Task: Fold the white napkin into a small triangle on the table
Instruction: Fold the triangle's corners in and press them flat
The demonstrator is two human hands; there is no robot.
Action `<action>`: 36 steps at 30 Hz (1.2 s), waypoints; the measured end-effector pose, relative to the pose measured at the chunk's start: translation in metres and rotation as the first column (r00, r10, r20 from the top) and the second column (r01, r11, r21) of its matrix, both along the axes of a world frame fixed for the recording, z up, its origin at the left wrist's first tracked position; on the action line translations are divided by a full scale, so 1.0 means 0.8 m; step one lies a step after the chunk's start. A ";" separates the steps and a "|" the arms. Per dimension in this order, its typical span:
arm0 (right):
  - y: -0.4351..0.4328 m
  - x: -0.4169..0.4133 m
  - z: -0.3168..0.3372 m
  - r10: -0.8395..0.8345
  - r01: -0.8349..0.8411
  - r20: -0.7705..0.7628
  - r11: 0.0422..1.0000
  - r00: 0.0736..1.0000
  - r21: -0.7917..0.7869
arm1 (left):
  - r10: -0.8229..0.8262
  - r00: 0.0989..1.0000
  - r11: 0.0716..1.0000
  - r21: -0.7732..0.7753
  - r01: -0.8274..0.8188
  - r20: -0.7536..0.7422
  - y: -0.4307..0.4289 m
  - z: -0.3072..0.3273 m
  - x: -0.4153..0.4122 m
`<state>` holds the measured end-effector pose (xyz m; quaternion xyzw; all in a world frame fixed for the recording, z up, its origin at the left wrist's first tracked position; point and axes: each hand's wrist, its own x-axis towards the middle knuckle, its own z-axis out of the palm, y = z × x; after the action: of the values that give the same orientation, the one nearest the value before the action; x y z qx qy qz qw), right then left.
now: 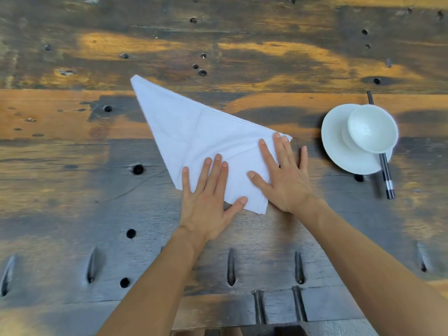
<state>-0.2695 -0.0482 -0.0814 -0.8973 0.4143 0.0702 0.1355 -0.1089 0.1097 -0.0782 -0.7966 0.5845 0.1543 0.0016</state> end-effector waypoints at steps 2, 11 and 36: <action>0.026 -0.006 0.003 -0.031 0.030 -0.026 0.999 0.999 -0.026 | 0.021 1.000 1.000 0.006 -0.021 -0.005 0.009 0.003 0.011; 0.159 -0.038 0.028 0.086 -0.091 -0.033 0.973 0.996 -0.210 | 0.022 0.999 0.999 0.045 -0.020 -0.025 0.059 0.032 0.076; 0.173 -0.035 0.019 0.251 -0.252 0.058 0.968 0.966 -0.001 | 0.141 0.990 0.974 0.175 -0.143 0.023 0.034 0.014 0.085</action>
<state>-0.2977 0.0900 -0.0663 -0.9438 0.2928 0.0619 0.1402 -0.0412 0.1368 -0.0672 -0.8338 0.5100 0.2013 0.0641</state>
